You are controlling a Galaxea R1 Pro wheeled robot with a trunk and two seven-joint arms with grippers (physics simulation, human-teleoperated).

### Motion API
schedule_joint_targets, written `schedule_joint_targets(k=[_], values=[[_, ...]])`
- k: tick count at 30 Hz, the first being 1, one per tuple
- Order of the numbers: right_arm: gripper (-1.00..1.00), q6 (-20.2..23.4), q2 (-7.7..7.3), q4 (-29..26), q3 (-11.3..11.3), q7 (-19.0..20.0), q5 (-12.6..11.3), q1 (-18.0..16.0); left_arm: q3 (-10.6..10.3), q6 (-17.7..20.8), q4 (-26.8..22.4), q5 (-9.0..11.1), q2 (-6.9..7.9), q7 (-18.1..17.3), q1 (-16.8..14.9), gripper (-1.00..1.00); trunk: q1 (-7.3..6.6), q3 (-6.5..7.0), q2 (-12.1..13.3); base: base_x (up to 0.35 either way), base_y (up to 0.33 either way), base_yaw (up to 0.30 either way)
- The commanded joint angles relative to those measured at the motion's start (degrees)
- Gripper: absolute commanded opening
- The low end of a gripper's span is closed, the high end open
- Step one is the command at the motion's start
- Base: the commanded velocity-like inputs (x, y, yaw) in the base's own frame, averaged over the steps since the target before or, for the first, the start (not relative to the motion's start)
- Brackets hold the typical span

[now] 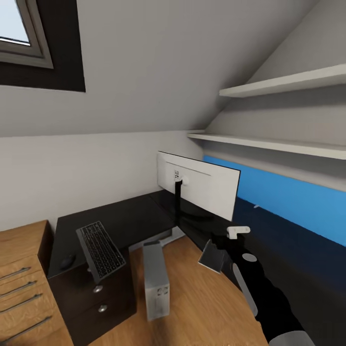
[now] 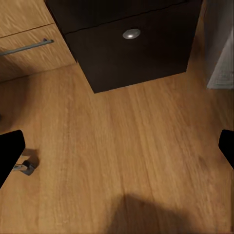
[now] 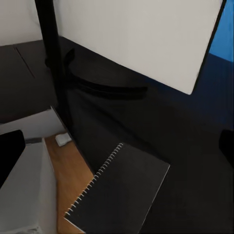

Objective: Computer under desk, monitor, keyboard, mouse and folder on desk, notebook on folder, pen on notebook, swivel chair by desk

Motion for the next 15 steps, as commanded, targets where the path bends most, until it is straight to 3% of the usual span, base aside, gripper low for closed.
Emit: schedule_joint_targets(k=[1, 7, 15], values=[[1.0, 0.26, -0.04, 0.04, 0.2, -0.48, -0.32, -0.06, -0.49, -0.25, -0.01, 0.45, 0.05, 0.37, -0.05, 1.0, 0.0, -0.08, -0.05, -0.009, 0.009, -0.296], [1.0, 0.16, -0.03, 0.55, 0.26, -0.48, -0.27, -0.06, -0.49, -0.65, -0.01, 0.45, 0.05, 0.37, -0.05, 1.0, 0.0, -0.08, -0.05, -0.004, 0.049, -0.296], [1.0, 0.14, -0.03, 0.75, 0.28, -0.48, -0.26, -0.06, -0.49, -2.69, 0.07, 0.52, 0.13, 0.33, -0.05, 1.0, 0.0, -0.08, -0.05, 0.0, 0.251, -0.296]])
